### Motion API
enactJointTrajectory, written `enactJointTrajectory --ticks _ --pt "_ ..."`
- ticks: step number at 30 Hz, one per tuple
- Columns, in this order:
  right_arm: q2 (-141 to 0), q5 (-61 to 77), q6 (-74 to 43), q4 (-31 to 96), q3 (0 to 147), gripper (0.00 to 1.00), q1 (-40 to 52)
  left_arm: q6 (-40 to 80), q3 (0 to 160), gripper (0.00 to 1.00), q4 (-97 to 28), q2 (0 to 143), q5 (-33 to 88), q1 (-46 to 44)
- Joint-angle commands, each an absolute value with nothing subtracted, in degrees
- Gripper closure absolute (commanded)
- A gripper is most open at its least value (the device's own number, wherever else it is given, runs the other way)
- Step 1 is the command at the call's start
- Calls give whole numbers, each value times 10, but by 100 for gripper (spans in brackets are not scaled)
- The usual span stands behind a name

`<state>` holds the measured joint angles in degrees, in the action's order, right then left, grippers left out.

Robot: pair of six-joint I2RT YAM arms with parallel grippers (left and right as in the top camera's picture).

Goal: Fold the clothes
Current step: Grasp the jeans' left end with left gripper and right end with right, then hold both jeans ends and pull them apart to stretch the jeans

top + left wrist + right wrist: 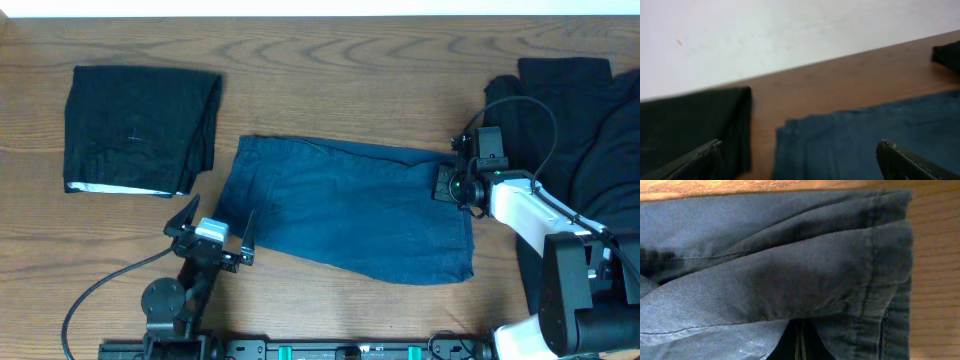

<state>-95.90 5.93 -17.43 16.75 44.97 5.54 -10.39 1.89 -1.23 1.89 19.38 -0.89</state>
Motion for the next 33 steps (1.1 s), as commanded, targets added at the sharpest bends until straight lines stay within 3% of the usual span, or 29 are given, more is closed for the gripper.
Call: enactJointTrajectory --ticks 1,9,21,33 --pt "-968 30 -182 163 440 99 63 -52 61 2 -35 49 217 -11" --pt "-968 33 -182 164 447 99 63 -58 291 2 -165 251 216 -11" --pt "-1060 34 -152 182 527 99 63 -59 672 2 -487 677 216 -11" --pt "-1129 34 -125 232 645 97 63 -46 686 2 -462 805 216 -11"
